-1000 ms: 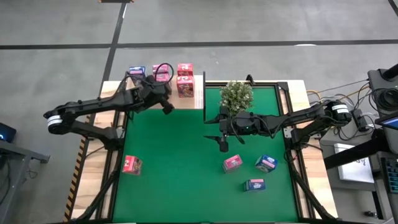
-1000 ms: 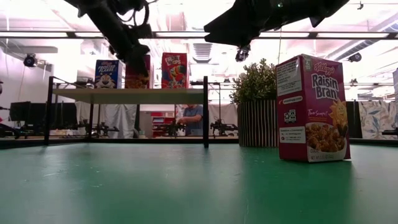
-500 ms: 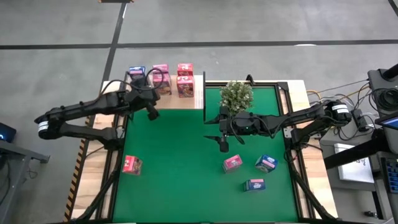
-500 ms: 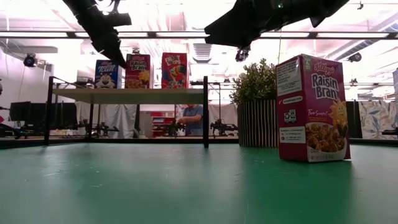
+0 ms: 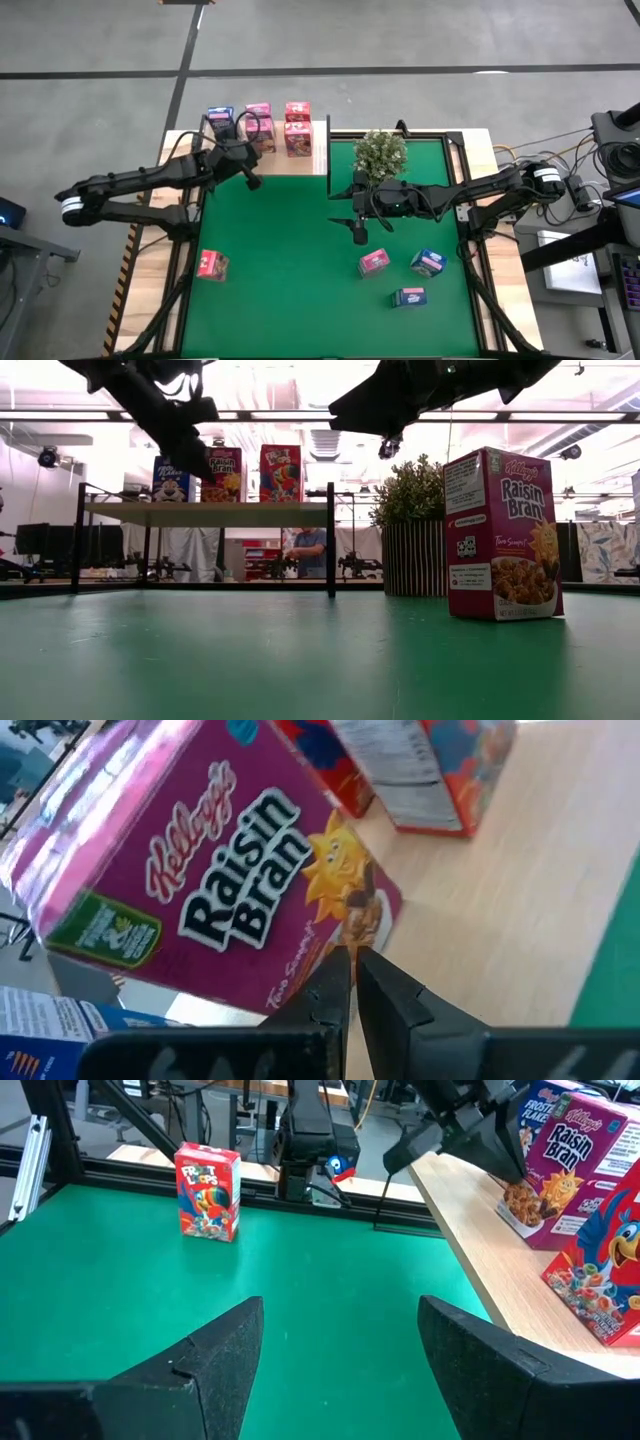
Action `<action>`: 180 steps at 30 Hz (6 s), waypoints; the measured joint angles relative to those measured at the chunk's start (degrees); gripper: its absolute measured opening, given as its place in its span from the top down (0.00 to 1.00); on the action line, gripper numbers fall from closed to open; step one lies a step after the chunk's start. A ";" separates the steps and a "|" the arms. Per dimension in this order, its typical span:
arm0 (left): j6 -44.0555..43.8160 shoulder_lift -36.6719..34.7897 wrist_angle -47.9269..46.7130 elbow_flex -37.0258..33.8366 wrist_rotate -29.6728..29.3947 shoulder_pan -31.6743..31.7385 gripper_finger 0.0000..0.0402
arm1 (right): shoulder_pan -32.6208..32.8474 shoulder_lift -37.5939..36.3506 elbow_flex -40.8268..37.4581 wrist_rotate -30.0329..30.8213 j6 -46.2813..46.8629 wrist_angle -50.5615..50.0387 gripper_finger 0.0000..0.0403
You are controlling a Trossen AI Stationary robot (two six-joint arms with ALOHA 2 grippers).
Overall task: Stack cereal on shelf
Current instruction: Put the top pink cereal box on the shelf, then put the bottom blue cereal box on the shelf
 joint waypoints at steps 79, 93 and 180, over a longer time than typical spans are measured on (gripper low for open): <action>-17.96 2.14 15.04 -0.22 5.88 -47.57 0.99 | 27.86 0.63 17.95 7.94 32.29 -55.66 0.38; -12.29 2.12 18.59 -0.20 1.96 -47.58 0.99 | 31.89 2.23 27.75 2.35 53.27 -76.96 0.38; -9.36 -11.03 23.87 -0.16 -8.18 -47.44 0.93 | 18.02 1.39 36.33 10.48 23.12 -60.63 0.55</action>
